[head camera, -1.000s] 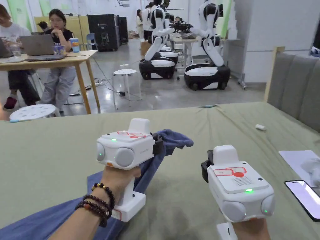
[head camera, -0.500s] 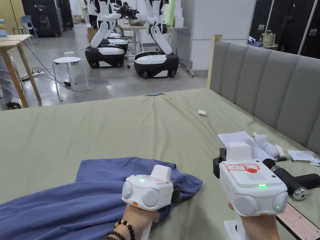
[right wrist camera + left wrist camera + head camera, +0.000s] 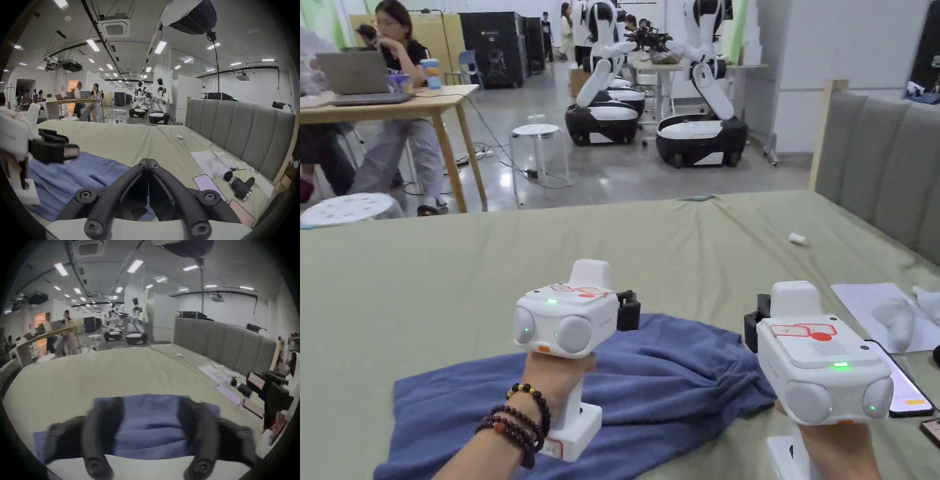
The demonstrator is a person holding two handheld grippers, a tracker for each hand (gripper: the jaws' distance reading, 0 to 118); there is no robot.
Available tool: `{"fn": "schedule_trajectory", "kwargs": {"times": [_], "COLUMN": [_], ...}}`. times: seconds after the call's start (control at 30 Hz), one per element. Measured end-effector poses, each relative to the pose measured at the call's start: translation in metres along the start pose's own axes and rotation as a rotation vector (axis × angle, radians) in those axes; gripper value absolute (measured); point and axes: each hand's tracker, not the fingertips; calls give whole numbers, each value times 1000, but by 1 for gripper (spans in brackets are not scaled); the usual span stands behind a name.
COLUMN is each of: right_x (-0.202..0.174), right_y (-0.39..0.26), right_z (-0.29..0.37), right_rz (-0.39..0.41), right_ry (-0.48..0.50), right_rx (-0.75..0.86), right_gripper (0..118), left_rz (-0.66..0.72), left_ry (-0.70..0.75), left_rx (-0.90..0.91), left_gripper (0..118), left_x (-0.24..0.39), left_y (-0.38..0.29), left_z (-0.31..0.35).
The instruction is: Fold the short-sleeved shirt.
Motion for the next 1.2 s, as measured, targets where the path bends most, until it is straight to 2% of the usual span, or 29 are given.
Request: {"fn": "schedule_trajectory", "kwargs": {"times": [0.07,0.13,0.2,0.43,0.57,0.67,0.7,0.8,0.83,0.97,1.07,1.2], "right_x": [-22,-43,-62,-110,-121,-124,-125,-128,-129,-128,-127,-126], "right_y": [1,1,0,1,-1,-4,-5,-12,-14,-21,-25,-26], "right_z": [-3,-5,-8,-22,-27,-33,-35,-39,-40,-46,-49,-51], "right_rz": [2,-2,-4,33,53,34,31,40,43,55,61,77], "right_ry": [26,28,77,152,178,200,203,209,212,211,211,199], "right_rx": [1,3,-6,-23,-16,-36,-44,-54,-56,-72,-83,-83], "right_gripper": [2,2,2,2,2,2,2,2,2,2,2,2], "left_rz": [36,71,59,95,137,151,154,176,186,272,261,221], "left_ry": [103,143,212,330,361,338,322,344,355,334,327,315], "left_rx": [-19,-31,-43,-39,-146,-250,-291,-383,-390,-395,-441,-437], "left_gripper": [16,6,0,0,0,1,19,88,97,98,98,80], "left_x": [-37,-73,-101,-178,-222,-236,-242,-249,-251,-266,-269,-262], "left_y": [-8,-16,-24,-35,-38,-45,-50,-67,-74,-94,-104,-106], "left_z": [16,30,43,67,55,46,40,26,22,8,-1,1]}}
